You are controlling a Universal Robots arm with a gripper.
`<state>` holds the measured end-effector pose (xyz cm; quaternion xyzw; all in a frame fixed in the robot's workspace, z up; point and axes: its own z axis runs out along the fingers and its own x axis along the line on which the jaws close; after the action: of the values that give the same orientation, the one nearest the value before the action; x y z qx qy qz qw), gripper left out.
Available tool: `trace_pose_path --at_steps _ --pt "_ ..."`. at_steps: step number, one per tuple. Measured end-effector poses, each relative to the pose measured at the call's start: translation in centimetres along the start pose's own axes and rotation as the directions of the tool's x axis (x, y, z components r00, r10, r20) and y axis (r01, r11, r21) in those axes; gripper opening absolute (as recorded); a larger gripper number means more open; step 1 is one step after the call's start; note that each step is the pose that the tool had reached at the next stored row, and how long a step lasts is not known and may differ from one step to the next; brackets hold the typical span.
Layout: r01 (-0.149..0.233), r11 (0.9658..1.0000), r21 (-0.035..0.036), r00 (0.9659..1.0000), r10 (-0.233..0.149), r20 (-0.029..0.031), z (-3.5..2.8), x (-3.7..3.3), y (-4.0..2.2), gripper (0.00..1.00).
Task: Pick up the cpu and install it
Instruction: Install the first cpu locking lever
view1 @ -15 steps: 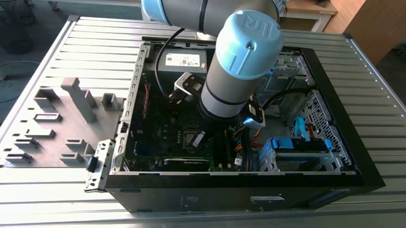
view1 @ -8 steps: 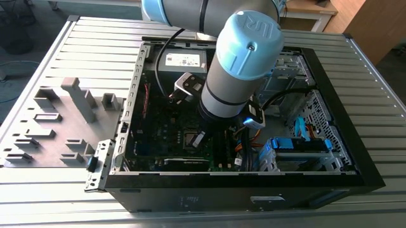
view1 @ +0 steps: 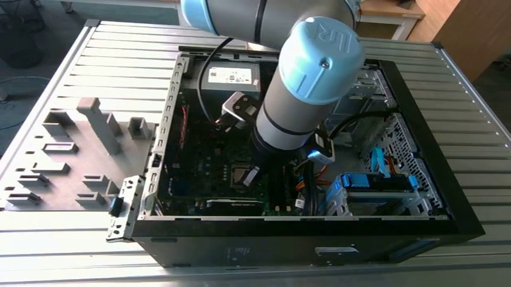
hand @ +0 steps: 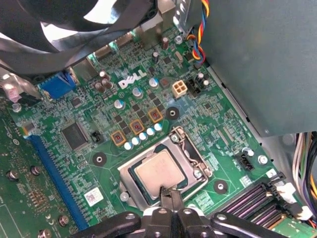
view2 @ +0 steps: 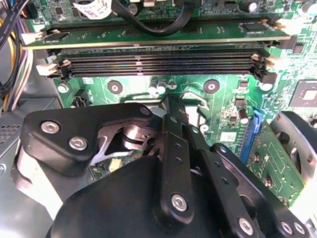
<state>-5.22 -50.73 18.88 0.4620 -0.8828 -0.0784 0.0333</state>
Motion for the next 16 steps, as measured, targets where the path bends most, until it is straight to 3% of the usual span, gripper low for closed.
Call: trace_pose_path --at_steps 4,5,16 --pt "-0.001 0.9995 -0.0304 1.0000 0.001 -0.0024 0.02 -0.04 -0.14 0.11" --pt "-0.001 0.9994 -0.0344 1.0000 0.001 -0.0024 0.01 -0.04 -0.15 0.11" --pt "-0.001 0.9993 -0.0377 1.0000 0.001 -0.0033 0.13 0.01 -0.41 0.11"
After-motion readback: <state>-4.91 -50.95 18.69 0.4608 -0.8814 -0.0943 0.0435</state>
